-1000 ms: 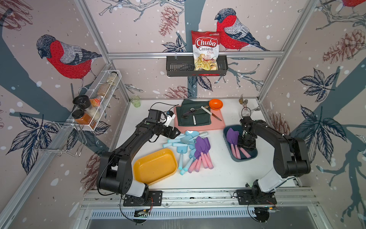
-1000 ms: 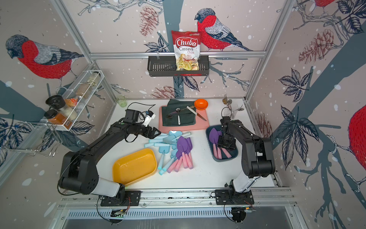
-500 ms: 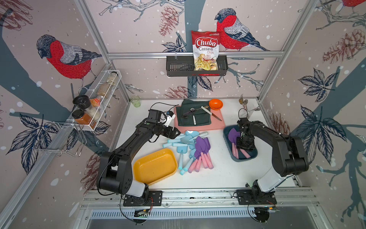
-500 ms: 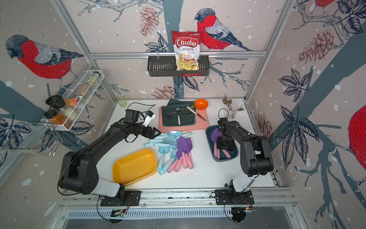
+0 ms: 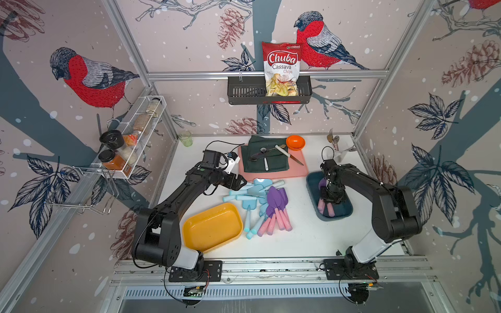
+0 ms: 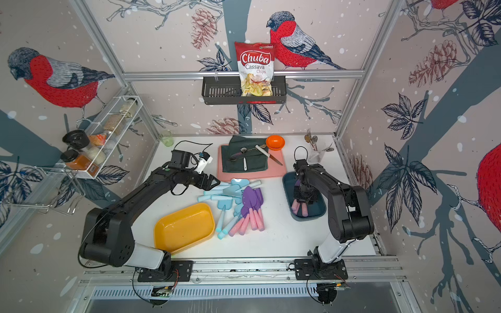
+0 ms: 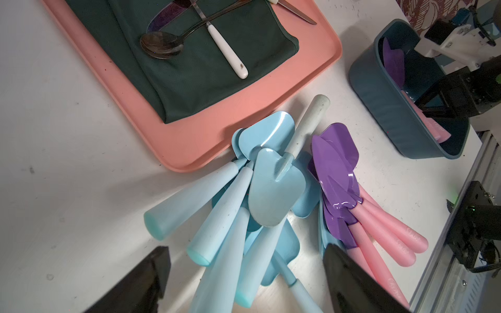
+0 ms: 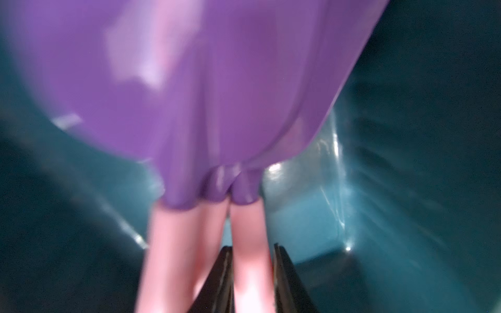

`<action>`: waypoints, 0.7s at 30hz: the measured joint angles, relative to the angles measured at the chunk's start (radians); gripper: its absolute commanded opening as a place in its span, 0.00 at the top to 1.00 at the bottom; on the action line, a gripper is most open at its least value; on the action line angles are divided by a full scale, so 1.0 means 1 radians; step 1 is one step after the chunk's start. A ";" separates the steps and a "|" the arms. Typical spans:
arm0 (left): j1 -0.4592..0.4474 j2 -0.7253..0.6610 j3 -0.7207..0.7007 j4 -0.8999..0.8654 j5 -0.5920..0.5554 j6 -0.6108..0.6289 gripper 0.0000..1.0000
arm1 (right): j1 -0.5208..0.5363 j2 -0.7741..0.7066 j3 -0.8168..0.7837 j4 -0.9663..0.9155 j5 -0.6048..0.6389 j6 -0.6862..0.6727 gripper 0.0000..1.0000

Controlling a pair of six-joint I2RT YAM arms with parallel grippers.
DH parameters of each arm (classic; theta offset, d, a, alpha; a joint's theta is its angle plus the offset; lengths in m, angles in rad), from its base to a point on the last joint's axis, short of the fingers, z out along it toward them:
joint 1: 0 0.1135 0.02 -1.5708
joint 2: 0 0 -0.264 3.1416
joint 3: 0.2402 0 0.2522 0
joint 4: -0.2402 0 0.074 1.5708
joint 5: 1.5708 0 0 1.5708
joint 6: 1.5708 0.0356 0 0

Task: Sort the small shovels by color and place them into the storage box
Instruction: Adjust the shovel in the storage box.

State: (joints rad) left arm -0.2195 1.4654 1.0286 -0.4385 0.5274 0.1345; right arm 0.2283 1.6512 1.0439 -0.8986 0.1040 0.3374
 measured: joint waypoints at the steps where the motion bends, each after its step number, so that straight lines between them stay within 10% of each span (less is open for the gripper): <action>1: 0.000 0.000 0.000 0.000 0.000 0.000 0.08 | 0.000 -0.005 0.005 -0.004 0.000 0.000 0.76; 17: 0.000 0.000 0.000 0.000 0.001 0.000 0.08 | 0.000 -0.048 0.089 -0.108 -0.010 0.010 0.83; 21: 0.000 0.000 0.000 0.000 0.004 0.000 0.08 | -0.008 -0.003 0.092 -0.108 -0.007 0.009 0.72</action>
State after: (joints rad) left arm -0.2195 1.4654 1.0283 -0.4385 0.5312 0.1341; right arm 0.2207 1.6482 1.1362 -1.0061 0.0967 0.3466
